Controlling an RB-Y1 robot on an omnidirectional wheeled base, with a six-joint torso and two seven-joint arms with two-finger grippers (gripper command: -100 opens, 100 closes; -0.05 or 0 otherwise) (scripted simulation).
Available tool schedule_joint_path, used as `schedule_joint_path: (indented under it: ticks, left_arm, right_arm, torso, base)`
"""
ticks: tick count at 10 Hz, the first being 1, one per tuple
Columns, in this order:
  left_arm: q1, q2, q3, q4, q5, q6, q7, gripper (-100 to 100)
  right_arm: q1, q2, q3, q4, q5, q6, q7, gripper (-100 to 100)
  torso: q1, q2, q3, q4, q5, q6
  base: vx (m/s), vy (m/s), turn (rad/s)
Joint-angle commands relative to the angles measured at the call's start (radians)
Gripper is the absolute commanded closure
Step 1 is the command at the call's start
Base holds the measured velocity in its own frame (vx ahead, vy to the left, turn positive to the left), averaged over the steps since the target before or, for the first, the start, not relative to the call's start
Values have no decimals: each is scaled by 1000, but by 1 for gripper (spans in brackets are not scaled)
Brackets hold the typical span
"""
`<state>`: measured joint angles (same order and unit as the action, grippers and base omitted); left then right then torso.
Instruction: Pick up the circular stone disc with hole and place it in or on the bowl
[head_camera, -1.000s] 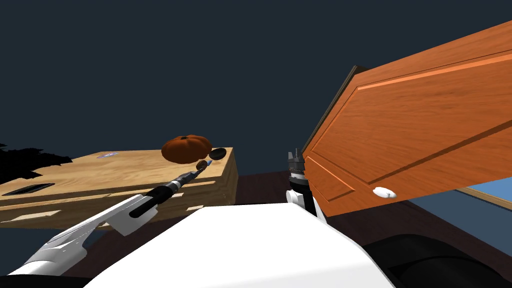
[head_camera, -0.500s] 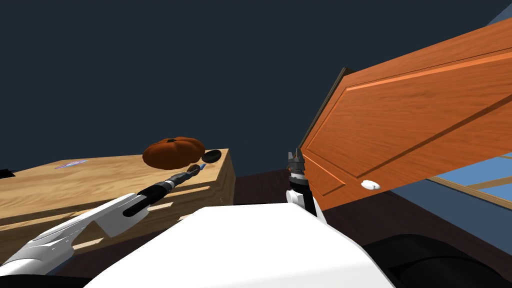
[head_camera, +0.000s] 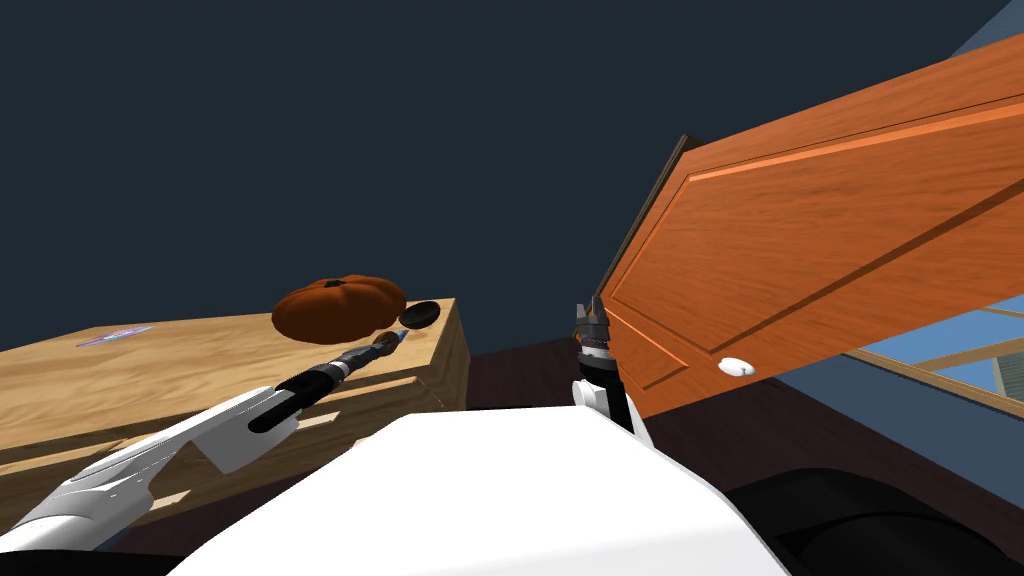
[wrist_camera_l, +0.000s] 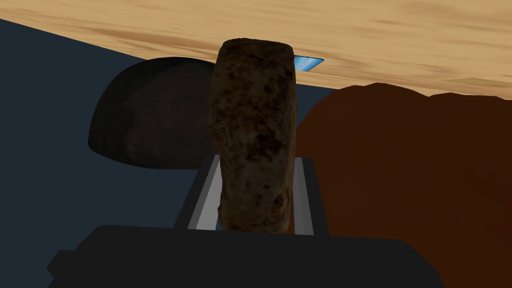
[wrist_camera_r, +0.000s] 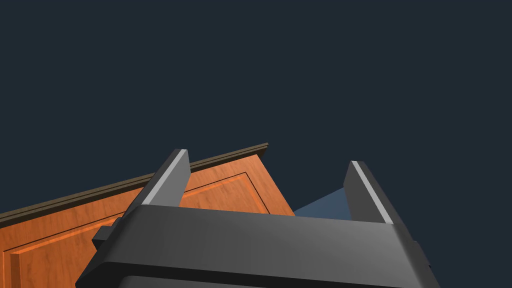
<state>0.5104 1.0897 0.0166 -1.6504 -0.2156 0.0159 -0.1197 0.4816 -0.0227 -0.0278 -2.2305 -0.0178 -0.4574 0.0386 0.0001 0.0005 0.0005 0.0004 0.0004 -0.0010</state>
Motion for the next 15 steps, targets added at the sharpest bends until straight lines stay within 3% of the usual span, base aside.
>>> schedule_joint_path:
  ticks: [1,2,3,4,5,6,15]
  left_arm:
    - [0,0,0,0,0,0,0,100]
    - [0,0,0,0,0,0,0,100]
    - [0,0,0,0,0,0,0,0]
    - [0,0,0,0,0,0,0,100]
    - [0,0,0,0,0,0,0,0]
    - [12,43,15,-23,6,17,16,100]
    - [80,267,92,-140,37,107,102,100]
  right_arm:
    - [0,0,0,0,0,0,0,0]
    - [0,0,0,0,0,0,0,0]
    - [0,0,0,0,0,0,0,0]
    - [0,0,0,0,0,0,0,0]
    - [0,0,0,0,0,0,0,0]
    - [0,0,0,0,0,0,0,0]
    - [0,0,0,0,0,0,0,0]
  torso:
    - [0,0,0,0,0,0]
    - [0,0,0,0,0,0]
    - [0,0,0,0,0,0]
    - [0,0,0,0,0,0]
    - [0,0,0,0,0,0]
    - [0,0,0,0,0,0]
    - [-5,-8,-4,-1,-4,1]
  base:
    - [0,0,0]
    - [0,0,0]
    - [0,0,0]
    - [0,0,0]
    - [0,0,0]
    - [47,-53,64]
    - [108,-25,70]
